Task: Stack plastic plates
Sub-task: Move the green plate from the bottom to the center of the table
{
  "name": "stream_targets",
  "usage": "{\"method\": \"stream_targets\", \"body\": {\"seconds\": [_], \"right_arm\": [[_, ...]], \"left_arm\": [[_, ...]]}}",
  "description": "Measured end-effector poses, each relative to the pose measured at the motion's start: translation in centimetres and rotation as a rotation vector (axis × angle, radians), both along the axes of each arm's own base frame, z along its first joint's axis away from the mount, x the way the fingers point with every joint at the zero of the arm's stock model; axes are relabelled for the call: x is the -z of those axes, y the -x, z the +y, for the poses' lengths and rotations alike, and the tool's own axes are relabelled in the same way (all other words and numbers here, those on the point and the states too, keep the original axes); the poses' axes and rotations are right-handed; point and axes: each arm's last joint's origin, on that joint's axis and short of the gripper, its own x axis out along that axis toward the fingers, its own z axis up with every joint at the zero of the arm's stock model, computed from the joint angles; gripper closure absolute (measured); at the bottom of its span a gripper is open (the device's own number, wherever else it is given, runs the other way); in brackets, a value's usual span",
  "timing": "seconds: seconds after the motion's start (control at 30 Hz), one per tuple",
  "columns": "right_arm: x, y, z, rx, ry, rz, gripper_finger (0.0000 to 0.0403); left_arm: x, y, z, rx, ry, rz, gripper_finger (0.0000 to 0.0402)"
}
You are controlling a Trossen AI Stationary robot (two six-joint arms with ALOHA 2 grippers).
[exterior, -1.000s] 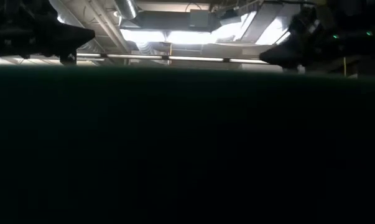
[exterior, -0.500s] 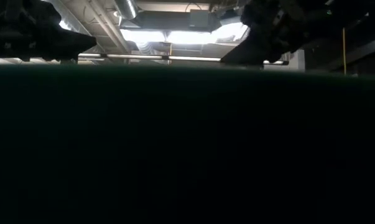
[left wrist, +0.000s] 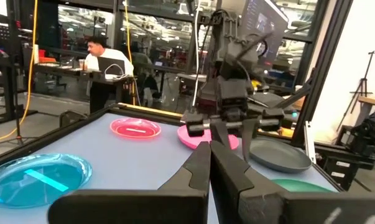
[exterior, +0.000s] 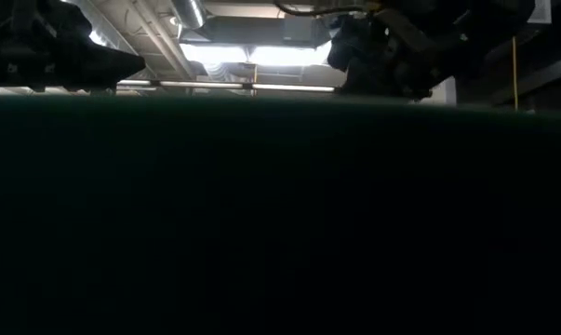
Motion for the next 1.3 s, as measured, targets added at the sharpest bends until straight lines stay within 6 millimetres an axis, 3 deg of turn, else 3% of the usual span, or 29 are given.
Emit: {"method": "stream_targets", "body": {"seconds": [0.2, 0.37, 0.67, 1.3], "right_arm": [[1.6, -0.3, 0.7, -0.024, 0.002, 0.042, 0.0204], [2.8, -0.8, 2.2, -0.072, 0.002, 0.023, 0.0178], [5.4, -1.6, 2.4, 0.018, 0.062, 0.020, 0.0190], [7.0, -1.9, 3.1, 0.051, -0.060, 0.063, 0.0242]], "left_arm": [[0.0, 0.0, 0.0, -0.011, 0.000, 0.001, 0.0401], [0.0, 0.0, 0.1, -0.034, 0.002, 0.001, 0.0401], [0.0, 0.0, 0.2, -0.054, 0.004, 0.001, 0.0401], [-0.1, 0.0, 0.2, -0.081, 0.007, -0.009, 0.0401]]}}
